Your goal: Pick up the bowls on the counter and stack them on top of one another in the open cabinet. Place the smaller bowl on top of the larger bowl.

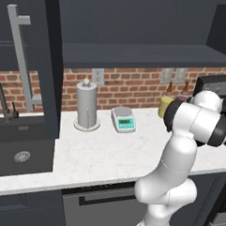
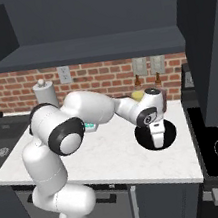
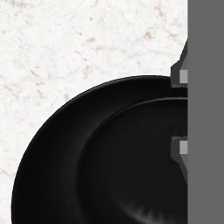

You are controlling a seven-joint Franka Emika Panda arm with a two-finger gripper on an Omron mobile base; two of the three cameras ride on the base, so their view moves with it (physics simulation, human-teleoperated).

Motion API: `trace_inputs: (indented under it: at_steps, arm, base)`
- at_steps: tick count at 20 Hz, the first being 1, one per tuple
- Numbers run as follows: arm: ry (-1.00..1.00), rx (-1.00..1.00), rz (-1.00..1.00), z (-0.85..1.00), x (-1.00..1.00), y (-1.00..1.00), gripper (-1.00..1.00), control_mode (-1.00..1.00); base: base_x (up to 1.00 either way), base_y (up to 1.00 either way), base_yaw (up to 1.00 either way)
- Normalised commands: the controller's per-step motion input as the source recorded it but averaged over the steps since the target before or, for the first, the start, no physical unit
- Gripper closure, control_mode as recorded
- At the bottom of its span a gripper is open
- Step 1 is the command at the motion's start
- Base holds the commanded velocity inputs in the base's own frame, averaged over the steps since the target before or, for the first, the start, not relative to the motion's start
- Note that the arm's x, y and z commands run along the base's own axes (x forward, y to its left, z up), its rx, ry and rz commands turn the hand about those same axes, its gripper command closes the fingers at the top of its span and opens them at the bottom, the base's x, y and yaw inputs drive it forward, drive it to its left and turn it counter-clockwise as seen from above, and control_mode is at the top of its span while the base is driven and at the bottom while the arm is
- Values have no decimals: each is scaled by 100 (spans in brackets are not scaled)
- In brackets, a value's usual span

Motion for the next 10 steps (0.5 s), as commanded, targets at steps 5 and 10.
trace_inputs:
  at_steps: [5, 10]
  arm:
    - [0, 0, 0, 0, 0, 0, -100, -100]
    - [0, 0, 1, 17, -2, -1, -100, -100]
  base:
    - [0, 0, 0]
    - [0, 0, 0]
